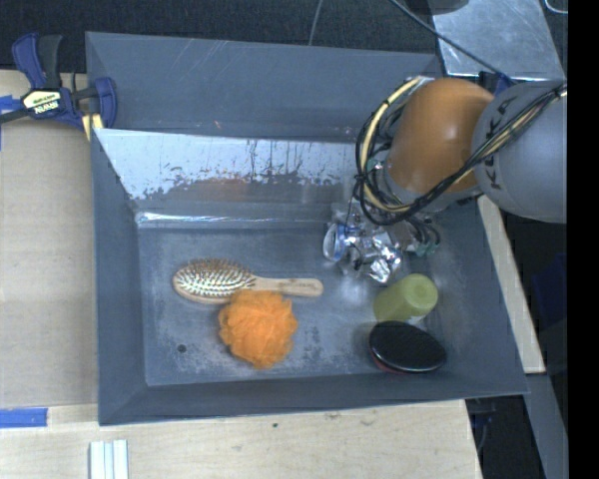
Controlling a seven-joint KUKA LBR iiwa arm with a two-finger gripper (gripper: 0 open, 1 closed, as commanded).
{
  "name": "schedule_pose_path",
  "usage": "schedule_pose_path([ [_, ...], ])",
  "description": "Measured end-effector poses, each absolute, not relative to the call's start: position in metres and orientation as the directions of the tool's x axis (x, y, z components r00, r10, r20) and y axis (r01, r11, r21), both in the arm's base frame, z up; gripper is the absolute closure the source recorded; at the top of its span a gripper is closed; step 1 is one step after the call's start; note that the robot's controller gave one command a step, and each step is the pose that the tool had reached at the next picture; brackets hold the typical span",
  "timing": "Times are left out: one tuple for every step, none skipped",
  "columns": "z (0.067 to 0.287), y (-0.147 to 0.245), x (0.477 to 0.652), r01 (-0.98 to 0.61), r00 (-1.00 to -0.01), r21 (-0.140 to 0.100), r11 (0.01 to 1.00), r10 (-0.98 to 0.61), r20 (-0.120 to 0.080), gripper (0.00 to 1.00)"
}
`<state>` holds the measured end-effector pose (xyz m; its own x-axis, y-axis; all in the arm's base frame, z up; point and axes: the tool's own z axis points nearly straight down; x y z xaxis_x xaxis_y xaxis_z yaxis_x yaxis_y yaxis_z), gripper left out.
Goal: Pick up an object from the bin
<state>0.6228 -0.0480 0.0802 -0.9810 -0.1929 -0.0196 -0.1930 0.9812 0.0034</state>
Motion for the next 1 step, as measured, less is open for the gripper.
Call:
schedule_pose_path([
  [0.2263, -0.0439, 0.6076, -0.228, -0.973, -0.001, 0.974, -0.228, -0.033, 1.00],
])
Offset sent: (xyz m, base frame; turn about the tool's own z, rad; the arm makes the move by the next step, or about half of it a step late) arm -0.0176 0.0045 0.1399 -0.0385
